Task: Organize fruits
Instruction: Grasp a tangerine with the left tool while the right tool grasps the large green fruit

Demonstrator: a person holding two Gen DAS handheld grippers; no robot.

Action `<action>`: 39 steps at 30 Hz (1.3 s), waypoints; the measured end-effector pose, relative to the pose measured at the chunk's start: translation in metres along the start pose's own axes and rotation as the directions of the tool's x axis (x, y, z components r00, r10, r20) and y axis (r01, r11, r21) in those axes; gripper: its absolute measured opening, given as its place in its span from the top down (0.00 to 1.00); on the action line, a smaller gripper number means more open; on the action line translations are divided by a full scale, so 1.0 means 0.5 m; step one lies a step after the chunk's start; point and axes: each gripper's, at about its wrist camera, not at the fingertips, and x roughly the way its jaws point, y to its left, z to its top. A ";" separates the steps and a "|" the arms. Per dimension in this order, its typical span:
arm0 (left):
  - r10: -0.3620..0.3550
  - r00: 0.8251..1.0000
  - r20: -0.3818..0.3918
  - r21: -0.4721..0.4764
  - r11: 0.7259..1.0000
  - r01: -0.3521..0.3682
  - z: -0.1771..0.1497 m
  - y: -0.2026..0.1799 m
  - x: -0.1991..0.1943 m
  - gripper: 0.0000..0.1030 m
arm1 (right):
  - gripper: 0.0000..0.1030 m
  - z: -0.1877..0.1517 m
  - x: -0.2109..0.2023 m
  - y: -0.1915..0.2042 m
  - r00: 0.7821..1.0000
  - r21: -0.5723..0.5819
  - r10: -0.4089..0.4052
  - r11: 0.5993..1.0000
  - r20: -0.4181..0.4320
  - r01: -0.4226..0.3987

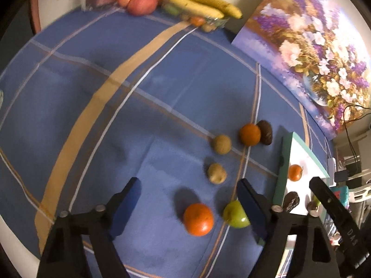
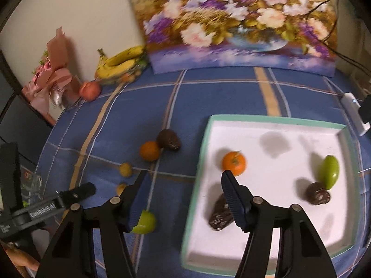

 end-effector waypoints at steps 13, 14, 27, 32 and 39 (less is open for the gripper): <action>-0.066 0.990 -0.121 -0.050 0.997 0.060 -0.038 0.013 0.039 0.36 | 0.43 -0.022 0.008 0.023 0.999 0.002 -0.017 1.000 -0.051 0.017; -0.066 0.989 -0.129 -0.048 0.997 0.060 -0.039 0.011 0.043 0.36 | 0.43 -0.023 0.008 0.021 0.998 0.001 -0.020 1.000 -0.055 0.020; -0.086 0.981 -0.171 -0.052 0.996 0.078 -0.048 0.001 0.071 0.66 | 0.43 -0.031 0.027 0.003 0.996 0.028 -0.025 0.999 -0.088 0.027; -0.057 0.993 -0.105 -0.095 0.994 0.047 -0.034 0.031 0.041 0.66 | 0.43 -0.035 0.043 0.014 0.994 0.025 -0.016 1.000 -0.111 0.019; 0.008 0.999 -0.035 -0.157 0.987 -0.014 -0.020 0.078 0.011 0.66 | 0.43 -0.048 0.074 0.057 0.985 -0.014 0.033 0.999 -0.167 -0.036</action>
